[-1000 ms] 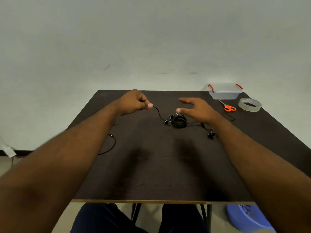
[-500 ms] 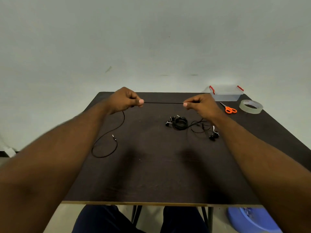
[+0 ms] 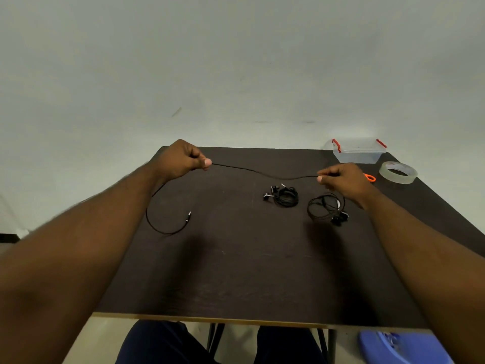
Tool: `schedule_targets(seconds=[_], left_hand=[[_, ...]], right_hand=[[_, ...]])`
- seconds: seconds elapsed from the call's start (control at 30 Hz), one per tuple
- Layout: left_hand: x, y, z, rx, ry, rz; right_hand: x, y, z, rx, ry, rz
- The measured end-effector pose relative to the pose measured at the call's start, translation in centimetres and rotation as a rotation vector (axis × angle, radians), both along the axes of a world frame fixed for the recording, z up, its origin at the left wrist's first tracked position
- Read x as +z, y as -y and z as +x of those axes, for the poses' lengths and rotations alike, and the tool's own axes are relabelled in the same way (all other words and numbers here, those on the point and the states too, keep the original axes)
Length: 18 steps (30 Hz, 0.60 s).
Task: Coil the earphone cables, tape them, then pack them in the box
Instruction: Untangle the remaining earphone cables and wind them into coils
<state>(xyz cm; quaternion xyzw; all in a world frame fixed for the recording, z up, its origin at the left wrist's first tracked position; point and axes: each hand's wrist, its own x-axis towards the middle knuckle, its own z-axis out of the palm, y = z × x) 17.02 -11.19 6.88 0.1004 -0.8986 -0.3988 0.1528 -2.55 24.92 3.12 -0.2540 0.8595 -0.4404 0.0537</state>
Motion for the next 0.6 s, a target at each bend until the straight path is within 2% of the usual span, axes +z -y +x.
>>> schedule_targets(seconds=[0.1,0.17,0.3,0.37,0.47,0.6], left_hand=[[0.5,-1.9,-0.8,-0.068,-0.011,-0.001],[0.8,-3.7,-1.6,-0.122,0.02,0.005],[1.5,-7.4,-3.3,-0.238,0.055,-0.01],[1.9,-8.4,-3.7,-0.262,0.04,-0.013],[2.0,-8.6,-3.8,-0.263,0.033,0.049],[1.5,-8.3,-3.5,-0.276,0.05,0.132]], right_hand=[[0.3,2.0,1.8,0.1,-0.041,0.078],[0.9,4.9,3.9,0.238,-0.048,-0.022],[1.6,10.4,7.9,0.493,0.159,-0.22],[1.8,11.3,8.8,0.485,0.168,-0.303],[2.1,11.1,8.5,0.415,0.059,-0.382],[2.7,9.5,7.2,0.362,-0.016,-0.269]])
